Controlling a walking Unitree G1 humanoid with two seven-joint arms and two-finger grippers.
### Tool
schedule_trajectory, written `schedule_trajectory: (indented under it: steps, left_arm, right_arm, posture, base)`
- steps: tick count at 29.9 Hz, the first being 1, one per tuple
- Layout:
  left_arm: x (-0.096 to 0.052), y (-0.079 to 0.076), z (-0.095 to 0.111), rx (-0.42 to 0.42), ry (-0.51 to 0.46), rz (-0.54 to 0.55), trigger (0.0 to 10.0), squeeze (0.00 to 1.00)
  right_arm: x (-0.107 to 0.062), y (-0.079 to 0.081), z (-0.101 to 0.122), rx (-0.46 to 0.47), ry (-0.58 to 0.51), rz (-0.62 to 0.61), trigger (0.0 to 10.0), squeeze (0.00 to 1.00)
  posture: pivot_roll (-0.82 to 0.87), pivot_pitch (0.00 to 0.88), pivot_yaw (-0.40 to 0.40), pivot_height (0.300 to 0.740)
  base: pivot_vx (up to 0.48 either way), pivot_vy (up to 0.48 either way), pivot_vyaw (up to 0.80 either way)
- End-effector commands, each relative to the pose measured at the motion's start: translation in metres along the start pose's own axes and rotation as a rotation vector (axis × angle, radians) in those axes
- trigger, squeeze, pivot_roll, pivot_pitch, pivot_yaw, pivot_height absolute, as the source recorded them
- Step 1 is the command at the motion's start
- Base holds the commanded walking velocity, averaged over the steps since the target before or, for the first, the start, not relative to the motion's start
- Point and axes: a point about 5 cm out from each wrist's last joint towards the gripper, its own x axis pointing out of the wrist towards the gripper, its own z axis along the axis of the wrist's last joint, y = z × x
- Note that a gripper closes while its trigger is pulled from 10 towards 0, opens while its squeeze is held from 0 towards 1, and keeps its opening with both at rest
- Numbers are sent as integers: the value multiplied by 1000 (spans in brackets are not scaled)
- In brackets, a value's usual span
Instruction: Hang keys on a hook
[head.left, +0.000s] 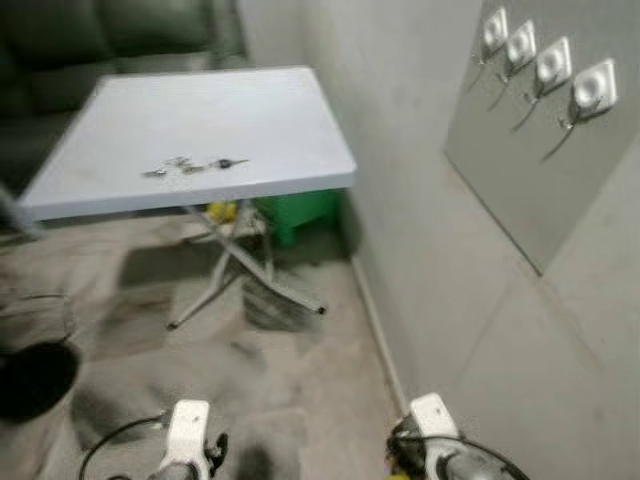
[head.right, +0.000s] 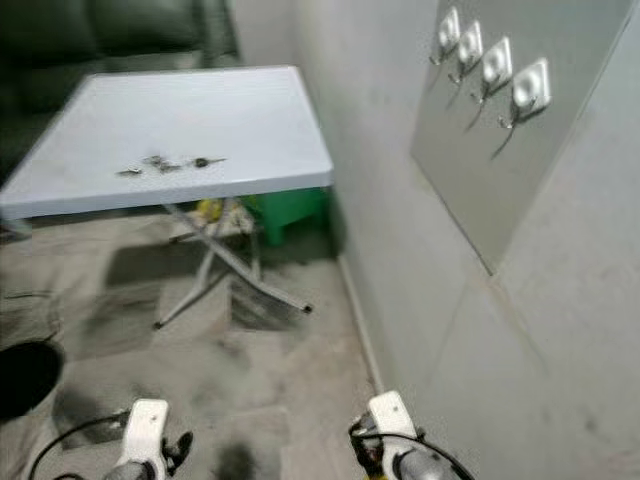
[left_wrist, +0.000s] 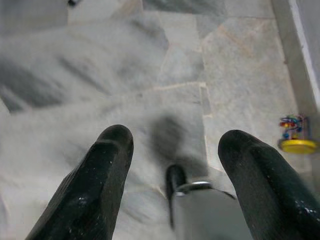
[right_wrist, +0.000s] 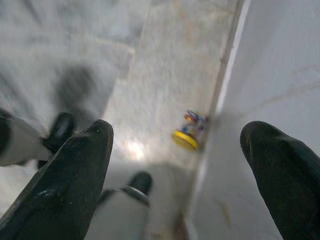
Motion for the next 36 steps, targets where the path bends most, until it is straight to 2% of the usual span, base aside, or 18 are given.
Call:
schedule_trajectory:
  steps: [1, 7, 12, 21, 36]
  left_arm:
    - [-2, 10, -1, 0, 7, 27, 10000, 0]
    - [-1, 11, 0, -9, 4, 26, 10000, 0]
    - [-1, 10, 2, -15, -4, 20, 10000, 0]
    - [0, 14, 7, -30, -16, 25, 10000, 0]
    - [2, 11, 10, -41, -23, 18, 10000, 0]
  right_arm:
    - [4, 4, 12, -4, -31, 11, 10000, 0]
    - [4, 4, 14, 4, -40, 9, 10000, 0]
    - [4, 4, 16, 48, -57, 8, 10000, 0]
    - [4, 6, 13, 54, -49, 6, 10000, 0]
    - [4, 6, 11, 69, -50, 6, 10000, 0]
  posture:
    - [-94, 0, -2, 740]
    - [-99, 0, 5, 740]
    - [-103, 0, 11, 740]
    - [-107, 0, 16, 740]
    - [-114, 0, 15, 740]
  base:
    - [0, 0, 800]
    - [0, 0, 800]
    - [0, 0, 0]
    - [0, 0, 0]
    - [0, 340, 0]
